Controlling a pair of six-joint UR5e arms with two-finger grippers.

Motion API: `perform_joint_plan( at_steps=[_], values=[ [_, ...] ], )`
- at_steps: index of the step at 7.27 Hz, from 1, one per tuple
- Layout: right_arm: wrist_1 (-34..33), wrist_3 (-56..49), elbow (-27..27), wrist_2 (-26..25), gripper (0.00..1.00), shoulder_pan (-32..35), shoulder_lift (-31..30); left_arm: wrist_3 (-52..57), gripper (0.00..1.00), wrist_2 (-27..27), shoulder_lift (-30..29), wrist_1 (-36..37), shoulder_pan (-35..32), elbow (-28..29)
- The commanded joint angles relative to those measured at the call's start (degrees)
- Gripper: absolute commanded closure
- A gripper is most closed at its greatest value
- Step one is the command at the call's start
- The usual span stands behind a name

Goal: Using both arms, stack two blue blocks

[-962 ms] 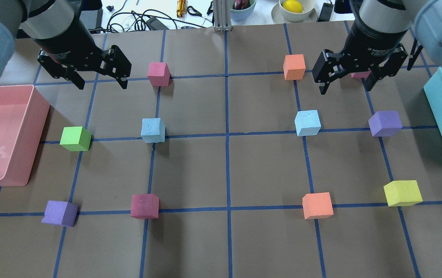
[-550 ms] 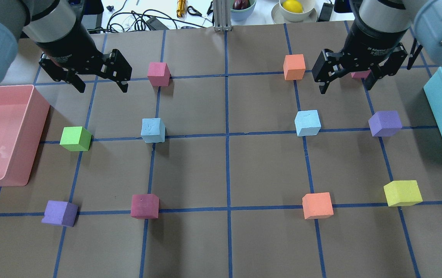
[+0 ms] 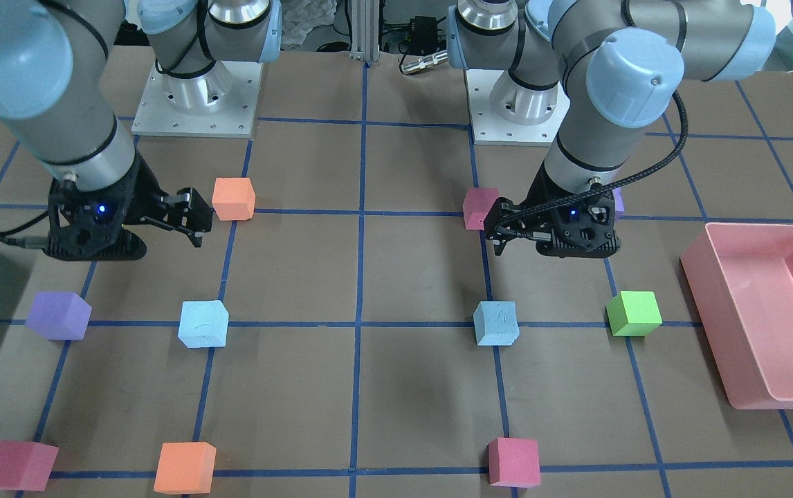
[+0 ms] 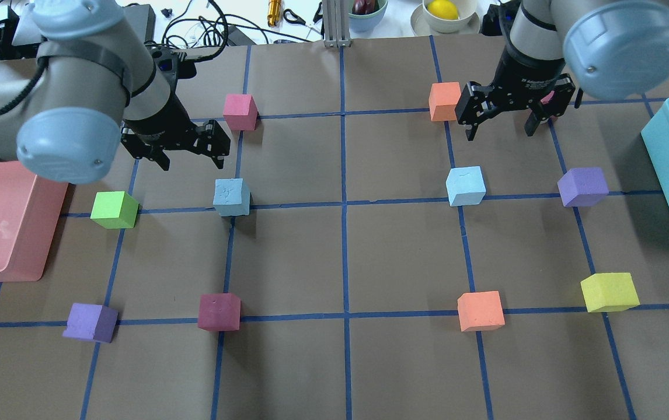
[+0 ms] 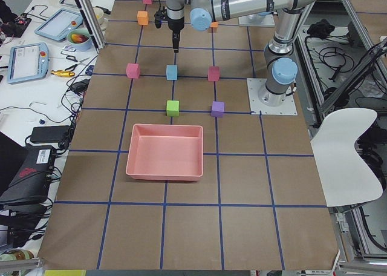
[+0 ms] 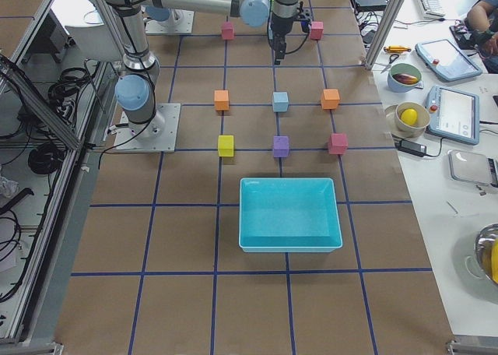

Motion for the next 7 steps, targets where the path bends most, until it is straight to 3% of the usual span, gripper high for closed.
perform_joint_plan(
  at_steps=[1,5,7],
  values=[
    [-12.53,-2.99,1.73,-0.67,0.00,0.00,8.54,-0.68,0.00,-0.08,-4.42,7.11,-0.01,-3.75],
    [-21.10,-4.25,10.52,-0.59,0.00,-0.27,12.00,-0.60,0.00,0.09,-13.83,14.06,-0.01,-3.75],
    [-21.30,-4.25,10.62,-0.33,0.00,-0.62,13.49,-0.25,0.00,0.00,-16.21,16.33,-0.01,-3.84]
  ],
)
